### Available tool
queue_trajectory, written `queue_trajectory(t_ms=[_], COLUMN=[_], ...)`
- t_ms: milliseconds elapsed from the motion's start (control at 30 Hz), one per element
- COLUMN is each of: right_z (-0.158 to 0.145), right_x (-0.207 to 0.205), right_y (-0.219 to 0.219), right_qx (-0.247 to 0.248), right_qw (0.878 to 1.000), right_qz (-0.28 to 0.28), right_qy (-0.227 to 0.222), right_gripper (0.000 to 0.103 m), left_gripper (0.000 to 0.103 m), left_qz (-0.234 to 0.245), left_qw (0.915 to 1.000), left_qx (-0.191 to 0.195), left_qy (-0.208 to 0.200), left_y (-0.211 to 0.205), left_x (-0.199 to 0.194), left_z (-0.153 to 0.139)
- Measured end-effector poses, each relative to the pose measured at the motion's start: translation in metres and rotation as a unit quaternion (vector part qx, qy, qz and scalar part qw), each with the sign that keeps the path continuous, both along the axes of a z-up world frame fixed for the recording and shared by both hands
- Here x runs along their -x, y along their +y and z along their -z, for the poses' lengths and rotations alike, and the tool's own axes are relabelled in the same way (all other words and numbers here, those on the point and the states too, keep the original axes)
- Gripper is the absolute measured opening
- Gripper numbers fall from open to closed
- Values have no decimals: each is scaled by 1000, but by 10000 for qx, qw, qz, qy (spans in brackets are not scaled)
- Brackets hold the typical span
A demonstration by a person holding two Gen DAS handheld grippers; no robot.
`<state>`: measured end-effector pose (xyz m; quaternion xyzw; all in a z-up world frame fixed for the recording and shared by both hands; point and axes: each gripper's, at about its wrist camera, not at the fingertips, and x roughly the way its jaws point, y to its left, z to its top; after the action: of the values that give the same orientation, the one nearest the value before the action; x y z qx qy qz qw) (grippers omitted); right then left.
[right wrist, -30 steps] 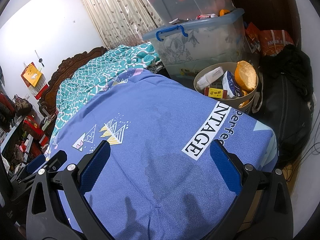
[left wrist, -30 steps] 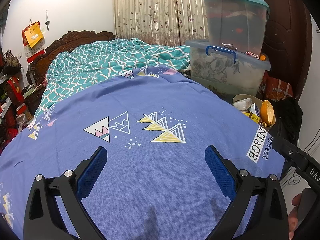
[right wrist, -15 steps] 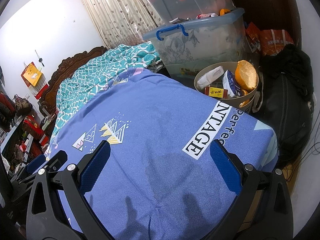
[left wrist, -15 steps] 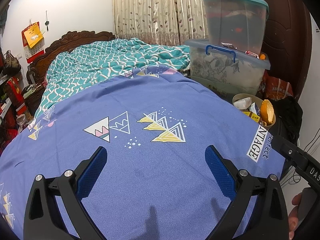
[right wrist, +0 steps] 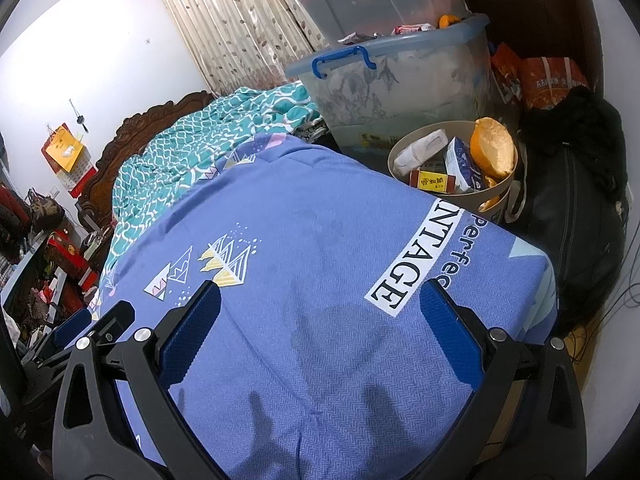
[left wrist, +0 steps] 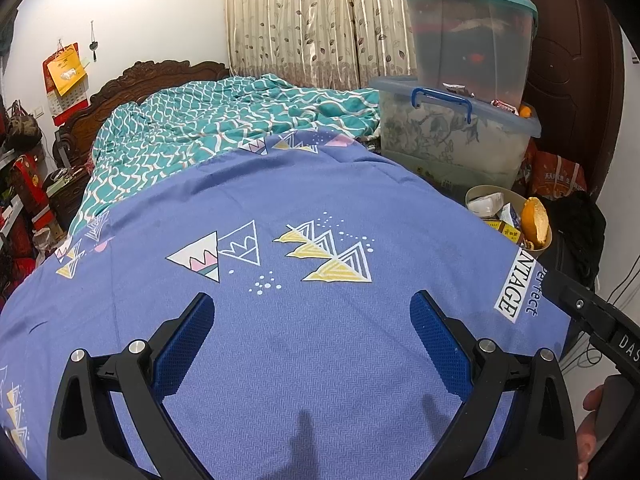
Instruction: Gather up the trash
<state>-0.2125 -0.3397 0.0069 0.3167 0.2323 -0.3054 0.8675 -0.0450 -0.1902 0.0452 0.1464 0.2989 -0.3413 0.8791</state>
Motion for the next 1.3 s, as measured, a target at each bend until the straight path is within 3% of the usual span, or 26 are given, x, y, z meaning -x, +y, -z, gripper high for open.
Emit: queue_trajectory(t_ms=[1300], right_z=[4], right_x=[-1], right_y=[4], right_qx=[-6], right_qw=[10000], right_qz=[-13], right_qy=[21], right_gripper=[99], left_gripper=[94], left_qz=[19], left_qw=[9999], left_qx=[-10], left_qy=[153], left_y=[4], left_x=[-4], left_z=[12])
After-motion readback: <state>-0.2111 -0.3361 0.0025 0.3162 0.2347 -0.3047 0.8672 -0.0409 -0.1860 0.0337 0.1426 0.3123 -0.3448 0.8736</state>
